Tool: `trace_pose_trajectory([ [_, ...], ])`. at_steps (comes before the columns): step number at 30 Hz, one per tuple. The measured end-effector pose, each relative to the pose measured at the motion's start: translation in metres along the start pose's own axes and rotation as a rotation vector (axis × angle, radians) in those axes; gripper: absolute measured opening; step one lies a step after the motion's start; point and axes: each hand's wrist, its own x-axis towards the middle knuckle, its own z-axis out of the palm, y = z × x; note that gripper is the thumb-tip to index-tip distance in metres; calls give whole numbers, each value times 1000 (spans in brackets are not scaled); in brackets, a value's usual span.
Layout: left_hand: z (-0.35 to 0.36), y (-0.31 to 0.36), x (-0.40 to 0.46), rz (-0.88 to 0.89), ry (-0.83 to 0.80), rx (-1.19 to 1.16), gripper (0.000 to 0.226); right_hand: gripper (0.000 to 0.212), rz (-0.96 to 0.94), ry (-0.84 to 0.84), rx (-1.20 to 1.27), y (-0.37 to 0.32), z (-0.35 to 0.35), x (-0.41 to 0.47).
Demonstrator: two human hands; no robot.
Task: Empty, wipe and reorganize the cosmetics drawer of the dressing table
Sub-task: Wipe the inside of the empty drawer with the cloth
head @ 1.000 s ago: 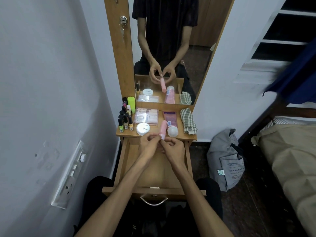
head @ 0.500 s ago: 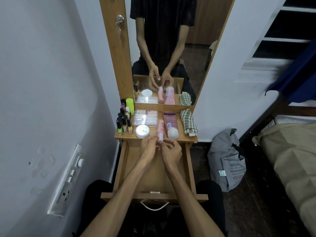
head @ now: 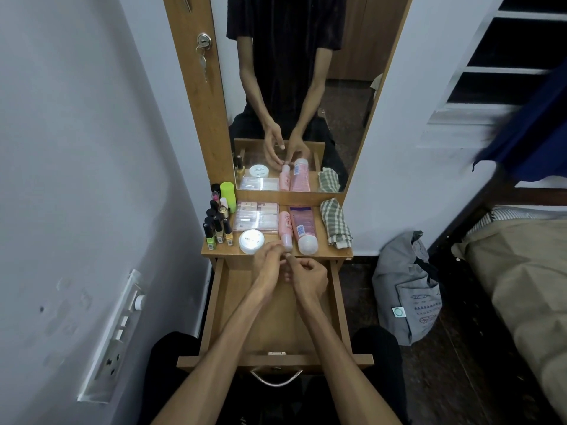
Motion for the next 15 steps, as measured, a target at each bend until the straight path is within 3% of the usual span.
trace_pose_trajectory([
  [11, 1, -32, -9, 59, 163, 32, 15, 10, -384, 329, -171, -60, -55, 33],
  [15, 5, -32, -18, 60, 124, 61, 16, 34, -426, 329, -373, -68, -58, 70],
])
